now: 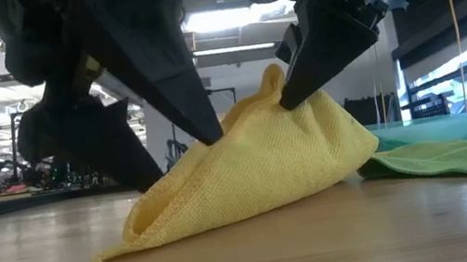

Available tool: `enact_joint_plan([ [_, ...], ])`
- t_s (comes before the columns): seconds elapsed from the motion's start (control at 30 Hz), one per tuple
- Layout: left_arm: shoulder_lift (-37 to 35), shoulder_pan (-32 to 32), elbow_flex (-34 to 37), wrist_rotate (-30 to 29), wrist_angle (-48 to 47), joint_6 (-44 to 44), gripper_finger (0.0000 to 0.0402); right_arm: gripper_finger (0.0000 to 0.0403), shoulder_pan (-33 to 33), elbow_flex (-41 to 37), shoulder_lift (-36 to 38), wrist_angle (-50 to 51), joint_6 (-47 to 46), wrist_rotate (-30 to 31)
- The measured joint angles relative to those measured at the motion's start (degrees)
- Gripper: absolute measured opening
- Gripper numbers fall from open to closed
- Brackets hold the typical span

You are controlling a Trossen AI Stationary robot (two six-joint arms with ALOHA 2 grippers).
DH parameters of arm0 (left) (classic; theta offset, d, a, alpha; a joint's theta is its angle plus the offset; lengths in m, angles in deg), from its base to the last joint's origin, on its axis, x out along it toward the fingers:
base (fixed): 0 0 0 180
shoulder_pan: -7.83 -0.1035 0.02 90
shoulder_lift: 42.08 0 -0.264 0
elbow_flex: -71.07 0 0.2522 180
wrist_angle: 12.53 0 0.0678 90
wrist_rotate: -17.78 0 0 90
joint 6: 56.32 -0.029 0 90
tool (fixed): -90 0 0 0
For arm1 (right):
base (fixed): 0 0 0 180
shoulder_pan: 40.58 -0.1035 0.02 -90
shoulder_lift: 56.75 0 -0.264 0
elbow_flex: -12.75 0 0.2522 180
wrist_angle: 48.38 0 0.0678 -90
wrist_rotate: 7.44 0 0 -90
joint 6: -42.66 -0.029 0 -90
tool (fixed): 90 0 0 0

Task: Fold microfiber towels
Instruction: Fold the left yellow microfiber cloth

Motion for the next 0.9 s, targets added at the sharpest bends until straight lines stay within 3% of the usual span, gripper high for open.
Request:
enact_joint_plan([
  [0.23,1.75,-0.85,-0.02,0.25,3.31,1.34,0.0278,0.0014,0.00,0.00,0.00,-0.71,-0.04,0.02],
  [0.5,2.84,-2.20,-0.09,5.31,3.68,2.70,0.0266,0.0015,0.35,0.00,0.48,-0.22,0.00,0.04],
  [0.63,2.63,-2.54,-0.09,6.30,3.09,3.13,0.0216,0.0016,0.55,0.00,0.48,0.76,-0.08,0.04],
  [0.9,2.40,-3.12,-0.07,11.52,2.96,2.81,0.0055,0.0015,0.63,0.00,0.48,1.49,-0.47,0.04],
])
